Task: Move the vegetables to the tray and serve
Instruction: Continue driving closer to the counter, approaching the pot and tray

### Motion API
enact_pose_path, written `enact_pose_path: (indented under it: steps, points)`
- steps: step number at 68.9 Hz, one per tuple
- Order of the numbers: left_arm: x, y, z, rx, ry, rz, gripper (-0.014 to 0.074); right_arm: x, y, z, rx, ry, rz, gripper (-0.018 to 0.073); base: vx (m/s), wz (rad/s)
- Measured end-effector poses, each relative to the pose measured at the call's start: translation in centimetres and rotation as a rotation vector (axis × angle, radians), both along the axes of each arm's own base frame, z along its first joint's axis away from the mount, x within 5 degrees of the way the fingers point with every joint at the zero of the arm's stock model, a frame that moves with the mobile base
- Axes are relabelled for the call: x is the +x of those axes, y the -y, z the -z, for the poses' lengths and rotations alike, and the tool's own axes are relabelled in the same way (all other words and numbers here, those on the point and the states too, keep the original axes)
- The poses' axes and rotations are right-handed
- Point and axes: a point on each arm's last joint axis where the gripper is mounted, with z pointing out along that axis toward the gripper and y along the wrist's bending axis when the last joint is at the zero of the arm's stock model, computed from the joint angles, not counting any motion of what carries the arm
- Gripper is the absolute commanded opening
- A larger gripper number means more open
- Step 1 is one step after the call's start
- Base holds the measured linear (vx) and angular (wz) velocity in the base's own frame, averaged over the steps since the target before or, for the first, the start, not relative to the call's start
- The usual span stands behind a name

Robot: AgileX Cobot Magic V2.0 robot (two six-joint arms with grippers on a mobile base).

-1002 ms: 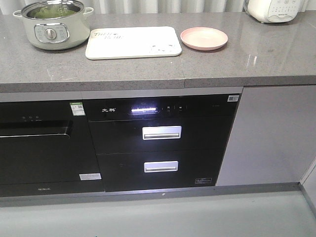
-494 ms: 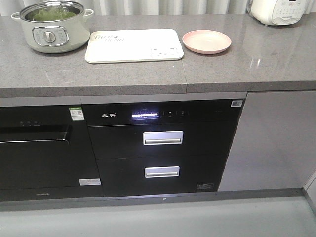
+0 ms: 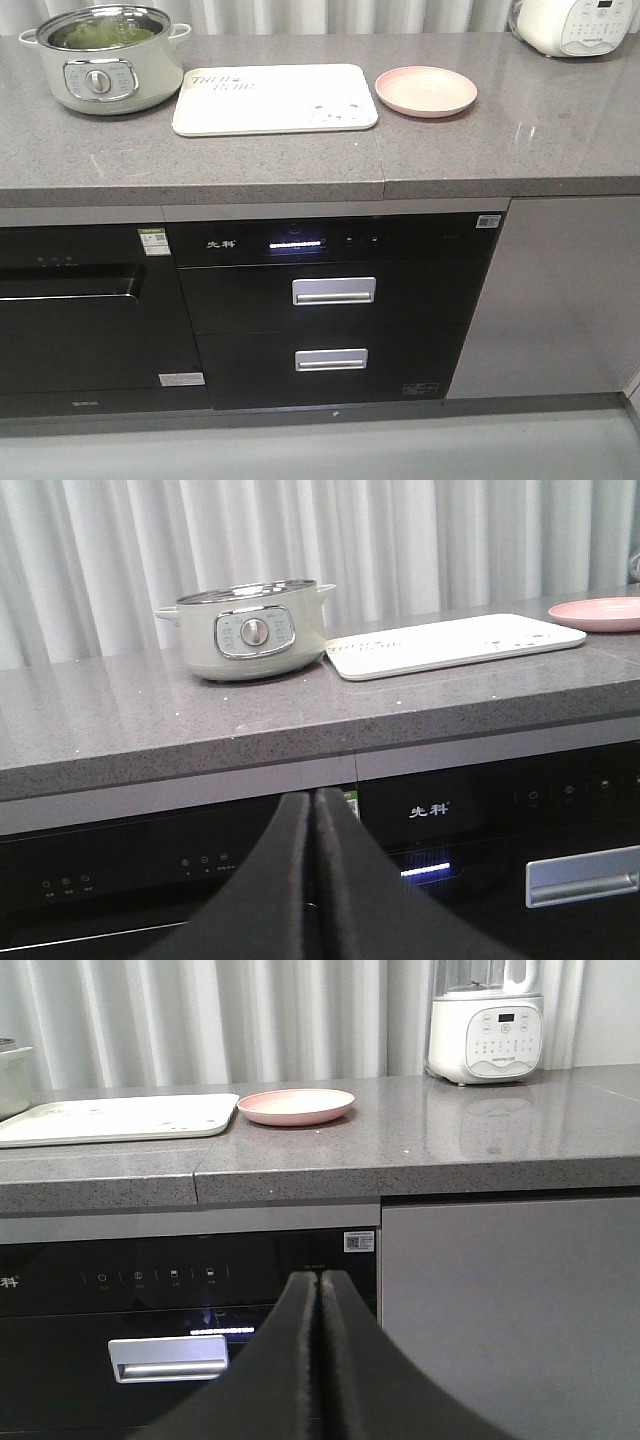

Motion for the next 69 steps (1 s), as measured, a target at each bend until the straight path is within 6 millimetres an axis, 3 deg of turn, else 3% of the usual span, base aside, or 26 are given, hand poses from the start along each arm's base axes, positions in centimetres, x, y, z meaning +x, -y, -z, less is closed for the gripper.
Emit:
enact_pose_path:
  steps: [69]
  points:
    - [0.0, 0.0, 0.0, 0.0, 0.0, 0.0, -0.0006, 0.0, 0.0, 0.0, 0.0, 0.0, 0.0, -0.0003, 0.04, 0.0]
